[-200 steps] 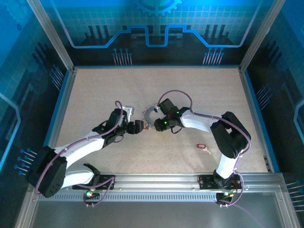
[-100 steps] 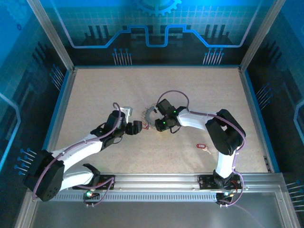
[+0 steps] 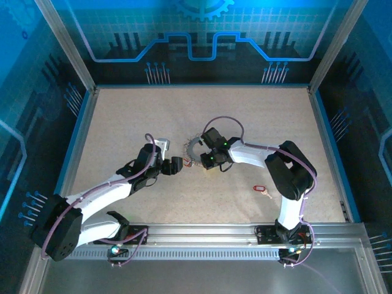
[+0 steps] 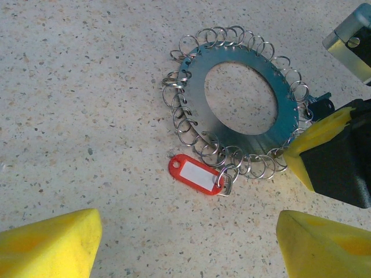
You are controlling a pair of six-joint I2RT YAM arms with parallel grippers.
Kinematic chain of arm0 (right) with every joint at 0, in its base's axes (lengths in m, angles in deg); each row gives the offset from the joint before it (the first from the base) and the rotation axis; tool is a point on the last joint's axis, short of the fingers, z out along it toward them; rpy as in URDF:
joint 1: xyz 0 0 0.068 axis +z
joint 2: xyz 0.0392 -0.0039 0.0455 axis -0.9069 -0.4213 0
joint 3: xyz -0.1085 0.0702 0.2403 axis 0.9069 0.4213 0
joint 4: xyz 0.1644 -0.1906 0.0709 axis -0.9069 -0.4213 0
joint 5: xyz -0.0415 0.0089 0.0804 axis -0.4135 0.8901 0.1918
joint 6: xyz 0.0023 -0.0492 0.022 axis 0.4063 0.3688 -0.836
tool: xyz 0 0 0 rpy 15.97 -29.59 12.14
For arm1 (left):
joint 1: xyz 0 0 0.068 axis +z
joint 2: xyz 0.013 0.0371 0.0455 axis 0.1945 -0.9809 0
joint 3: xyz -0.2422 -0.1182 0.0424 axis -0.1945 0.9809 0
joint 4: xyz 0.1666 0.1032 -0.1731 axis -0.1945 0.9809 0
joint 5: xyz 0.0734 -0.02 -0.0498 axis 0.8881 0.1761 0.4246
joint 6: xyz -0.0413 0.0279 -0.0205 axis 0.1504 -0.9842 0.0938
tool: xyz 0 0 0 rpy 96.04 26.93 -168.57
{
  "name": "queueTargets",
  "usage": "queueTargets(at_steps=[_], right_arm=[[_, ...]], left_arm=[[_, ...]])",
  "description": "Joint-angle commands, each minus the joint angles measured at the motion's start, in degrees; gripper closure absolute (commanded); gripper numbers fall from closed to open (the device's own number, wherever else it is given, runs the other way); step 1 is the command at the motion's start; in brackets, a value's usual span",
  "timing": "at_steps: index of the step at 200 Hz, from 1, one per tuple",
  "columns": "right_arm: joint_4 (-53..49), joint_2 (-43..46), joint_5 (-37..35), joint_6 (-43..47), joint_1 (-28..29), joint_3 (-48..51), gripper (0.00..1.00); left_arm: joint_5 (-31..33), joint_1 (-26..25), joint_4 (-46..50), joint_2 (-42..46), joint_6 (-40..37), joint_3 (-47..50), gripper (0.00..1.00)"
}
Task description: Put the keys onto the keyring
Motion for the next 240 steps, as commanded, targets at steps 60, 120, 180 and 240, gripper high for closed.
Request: queueTargets(at_steps=[60, 120, 180, 240], right_arm=[[1.5, 3.3, 3.8, -0.7, -0.9, 1.8, 0.76], [2.0, 4.1, 3.3, -1.3, -1.8, 3.7, 0.82], [3.4, 3.5, 4.1, -1.7, -1.8, 3.6, 0.81], [5.7, 1.3, 3.7, -2.6, -1.8, 3.8, 0.85]], left_arm=[[-2.2, -0.2, -2.8, 1.1, -0.7, 1.5, 0.19], [-2.0, -0.2, -3.3, 0.6, -1.0, 1.6, 0.19], [-1.7, -0.3, -2.9, 1.4, -0.7, 2.0, 0.19], [-1.7, -0.2, -3.5, 2.0, -0.6, 2.8, 0.19]])
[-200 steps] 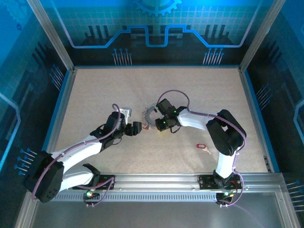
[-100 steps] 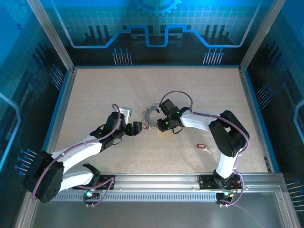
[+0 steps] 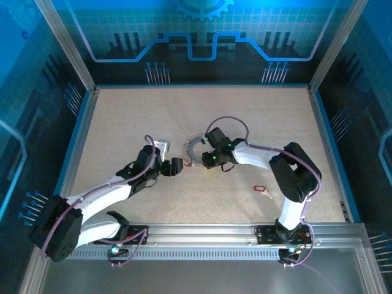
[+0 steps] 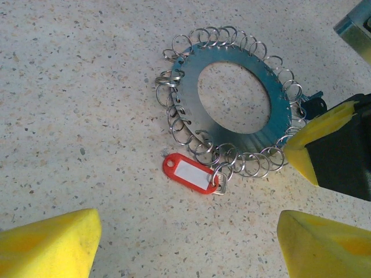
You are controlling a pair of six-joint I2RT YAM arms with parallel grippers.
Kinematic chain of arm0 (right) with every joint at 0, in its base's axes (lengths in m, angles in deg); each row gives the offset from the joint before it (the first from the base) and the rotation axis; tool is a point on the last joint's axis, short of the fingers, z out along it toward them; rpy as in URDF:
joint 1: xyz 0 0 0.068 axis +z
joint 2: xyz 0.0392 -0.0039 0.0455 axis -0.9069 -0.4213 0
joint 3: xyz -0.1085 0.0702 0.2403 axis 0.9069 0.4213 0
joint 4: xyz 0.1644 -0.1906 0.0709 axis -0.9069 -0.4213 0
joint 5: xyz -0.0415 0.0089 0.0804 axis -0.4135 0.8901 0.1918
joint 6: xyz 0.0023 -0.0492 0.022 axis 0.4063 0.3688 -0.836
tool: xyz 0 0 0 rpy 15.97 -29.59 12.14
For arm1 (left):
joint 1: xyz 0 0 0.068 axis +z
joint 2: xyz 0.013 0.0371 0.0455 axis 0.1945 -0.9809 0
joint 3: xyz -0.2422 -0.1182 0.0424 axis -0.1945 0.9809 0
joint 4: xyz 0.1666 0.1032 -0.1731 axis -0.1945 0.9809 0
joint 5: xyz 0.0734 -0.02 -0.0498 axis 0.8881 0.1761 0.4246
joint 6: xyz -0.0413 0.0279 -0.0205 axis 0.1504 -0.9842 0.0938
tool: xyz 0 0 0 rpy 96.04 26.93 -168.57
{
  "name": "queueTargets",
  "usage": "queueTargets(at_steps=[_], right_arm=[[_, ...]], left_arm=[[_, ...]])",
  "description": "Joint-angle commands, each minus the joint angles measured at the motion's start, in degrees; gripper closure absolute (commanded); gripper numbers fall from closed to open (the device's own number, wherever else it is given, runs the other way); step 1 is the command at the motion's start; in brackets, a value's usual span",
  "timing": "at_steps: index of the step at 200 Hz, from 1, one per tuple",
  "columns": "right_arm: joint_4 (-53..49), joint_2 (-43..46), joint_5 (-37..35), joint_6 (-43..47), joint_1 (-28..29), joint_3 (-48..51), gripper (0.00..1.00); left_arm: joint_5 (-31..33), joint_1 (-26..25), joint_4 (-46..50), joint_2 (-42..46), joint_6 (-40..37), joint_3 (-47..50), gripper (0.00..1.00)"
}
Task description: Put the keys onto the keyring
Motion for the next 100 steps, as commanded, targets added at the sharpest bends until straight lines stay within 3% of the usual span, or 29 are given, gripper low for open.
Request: queueTargets(at_steps=[1, 100], right_arm=[[1.7, -1.2, 0.1, -1.0, -0.4, 0.6, 0.85], [2.5, -2.2, -0.7, -0.5, -0.4, 1.3, 0.88]], left_arm=[[-0.6, -0.2, -0.8, 1.5, -0.4, 1.0, 0.19], [-0.1, -0.2, -1.0, 2.0, -1.0, 1.1, 0.19]])
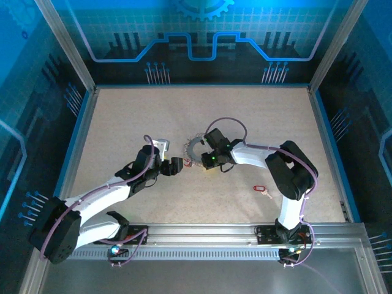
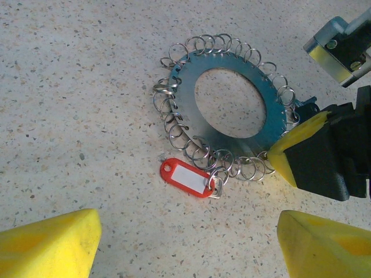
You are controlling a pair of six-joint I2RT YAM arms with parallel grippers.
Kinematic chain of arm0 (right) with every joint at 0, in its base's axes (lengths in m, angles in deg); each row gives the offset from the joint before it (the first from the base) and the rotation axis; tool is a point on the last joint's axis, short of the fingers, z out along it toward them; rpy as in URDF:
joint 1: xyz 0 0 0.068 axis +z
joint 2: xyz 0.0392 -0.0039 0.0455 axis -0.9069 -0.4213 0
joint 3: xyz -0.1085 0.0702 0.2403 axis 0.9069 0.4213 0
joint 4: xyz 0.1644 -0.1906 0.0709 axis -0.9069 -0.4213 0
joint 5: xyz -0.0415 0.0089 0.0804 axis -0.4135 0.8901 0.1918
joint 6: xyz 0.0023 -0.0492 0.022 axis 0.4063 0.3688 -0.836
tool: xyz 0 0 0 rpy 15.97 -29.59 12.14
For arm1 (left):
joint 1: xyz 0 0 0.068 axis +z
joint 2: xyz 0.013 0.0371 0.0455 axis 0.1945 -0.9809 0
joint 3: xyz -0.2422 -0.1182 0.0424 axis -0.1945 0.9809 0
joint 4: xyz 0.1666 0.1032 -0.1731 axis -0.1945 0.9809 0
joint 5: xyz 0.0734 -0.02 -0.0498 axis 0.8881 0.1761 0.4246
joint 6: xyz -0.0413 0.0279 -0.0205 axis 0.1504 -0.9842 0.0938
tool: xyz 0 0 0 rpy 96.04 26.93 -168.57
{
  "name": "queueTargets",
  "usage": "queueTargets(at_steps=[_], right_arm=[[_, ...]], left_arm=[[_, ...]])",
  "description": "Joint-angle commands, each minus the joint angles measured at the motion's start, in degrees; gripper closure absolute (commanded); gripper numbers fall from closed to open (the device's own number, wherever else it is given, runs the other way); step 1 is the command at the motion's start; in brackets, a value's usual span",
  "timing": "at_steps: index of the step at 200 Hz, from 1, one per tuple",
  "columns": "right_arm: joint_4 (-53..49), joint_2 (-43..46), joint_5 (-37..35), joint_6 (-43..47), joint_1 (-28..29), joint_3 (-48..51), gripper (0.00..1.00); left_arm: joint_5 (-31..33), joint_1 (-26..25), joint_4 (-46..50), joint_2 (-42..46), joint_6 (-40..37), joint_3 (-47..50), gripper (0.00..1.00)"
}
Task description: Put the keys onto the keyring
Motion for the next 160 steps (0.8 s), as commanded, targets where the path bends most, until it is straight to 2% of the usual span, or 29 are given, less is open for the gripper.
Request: queueTargets(at_steps=[1, 27, 66, 78, 98, 130, 160], right_arm=[[0.6, 0.0, -0.8, -0.1, -0.4, 1.3, 0.88], [1.9, 2.3, -0.4, 1.7, -0.4, 2.5, 0.92], [4.1, 7.0, 0.8, 7.5, -0.3, 4.8, 0.93], [4.8, 8.7, 2.4, 10.4, -0.2, 5.6, 0.96], [5.4, 11.8, 3.8, 15.6, 0.4, 6.8, 1.00], [4.7, 16.0, 6.0, 21.9, 0.3, 7.4, 1.00], [0.4, 17.0, 10.3, 31.4, 0.1, 5.6, 1.00]], left_arm=[[-0.1, -0.2, -1.0, 0.9, -1.0, 1.1, 0.19], [-0.2, -0.2, 0.1, 0.9, -1.3, 0.1, 0.19], [-1.6, -0.2, -3.1, 1.7, -4.5, 0.6, 0.19], [-2.8, -0.3, -4.3, 2.3, -6.1, 0.6, 0.18], [-6.2, -0.3, -9.8, 2.8, -10.3, 2.4, 0.18], [-16.6, -0.2, -20.6, 3.0, -19.6, 5.2, 0.18], [-19.1, -0.3, -30.5, 1.8, -23.4, 7.3, 0.23]])
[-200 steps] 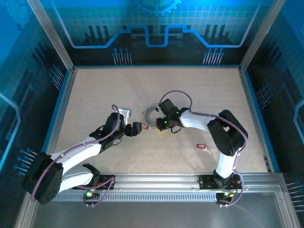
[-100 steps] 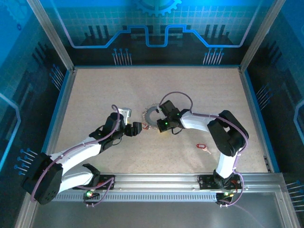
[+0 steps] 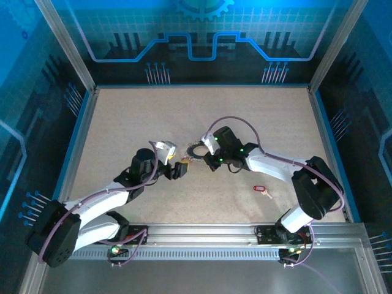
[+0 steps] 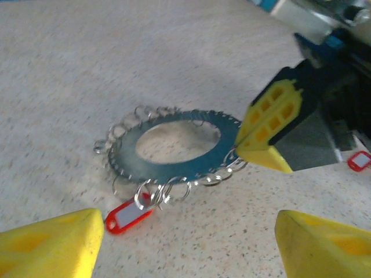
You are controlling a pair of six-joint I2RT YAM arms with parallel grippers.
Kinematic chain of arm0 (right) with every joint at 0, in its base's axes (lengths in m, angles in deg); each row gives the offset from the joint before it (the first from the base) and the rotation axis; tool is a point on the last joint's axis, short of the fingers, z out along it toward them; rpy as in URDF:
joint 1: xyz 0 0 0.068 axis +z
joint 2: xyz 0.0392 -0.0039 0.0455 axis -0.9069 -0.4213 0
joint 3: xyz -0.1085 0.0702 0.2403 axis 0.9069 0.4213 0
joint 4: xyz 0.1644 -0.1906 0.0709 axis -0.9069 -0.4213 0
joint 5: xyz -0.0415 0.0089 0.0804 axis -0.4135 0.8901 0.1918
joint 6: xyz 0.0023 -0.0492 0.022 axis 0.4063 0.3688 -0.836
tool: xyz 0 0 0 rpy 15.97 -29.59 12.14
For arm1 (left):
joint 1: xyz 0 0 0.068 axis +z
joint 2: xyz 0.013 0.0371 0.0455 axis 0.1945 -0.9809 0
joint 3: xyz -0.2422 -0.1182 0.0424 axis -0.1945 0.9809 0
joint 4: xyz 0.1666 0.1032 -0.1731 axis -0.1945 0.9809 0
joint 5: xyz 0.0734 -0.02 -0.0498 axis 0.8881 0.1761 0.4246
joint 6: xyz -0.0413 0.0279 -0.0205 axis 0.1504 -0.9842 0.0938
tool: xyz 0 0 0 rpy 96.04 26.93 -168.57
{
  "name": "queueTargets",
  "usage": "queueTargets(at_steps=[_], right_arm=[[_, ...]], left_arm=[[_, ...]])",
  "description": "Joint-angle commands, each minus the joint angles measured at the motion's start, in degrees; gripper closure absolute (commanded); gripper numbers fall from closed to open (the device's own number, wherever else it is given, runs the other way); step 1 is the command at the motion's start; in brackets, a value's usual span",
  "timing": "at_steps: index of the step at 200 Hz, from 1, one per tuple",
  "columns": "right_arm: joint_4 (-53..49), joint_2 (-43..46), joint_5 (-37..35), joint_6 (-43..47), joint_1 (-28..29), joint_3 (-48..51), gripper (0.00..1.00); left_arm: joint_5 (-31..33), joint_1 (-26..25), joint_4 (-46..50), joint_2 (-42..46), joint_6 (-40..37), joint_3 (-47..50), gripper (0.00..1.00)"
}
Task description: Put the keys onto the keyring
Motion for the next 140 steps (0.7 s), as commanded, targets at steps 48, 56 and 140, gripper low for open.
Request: queueTargets(at_steps=[48, 56, 140], right_arm=[[-0.2, 9.0, 5.2, 24.2, 0.8, 2.1, 1.00], [0.7, 10.8, 5.6, 26.9, 0.9, 2.9, 1.00], [0.6, 24.9, 17.2, 45.1, 1.1, 7.9, 1.00]], left_arm=[[-5.9, -0.3, -12.2, -0.2, -7.8, 0.0, 0.24], [-6.5, -0.3, -12.4, 0.4, -7.8, 0.2, 0.24], [-15.6, -0.3, -14.7, 6.4, -16.3, 1.1, 0.49]])
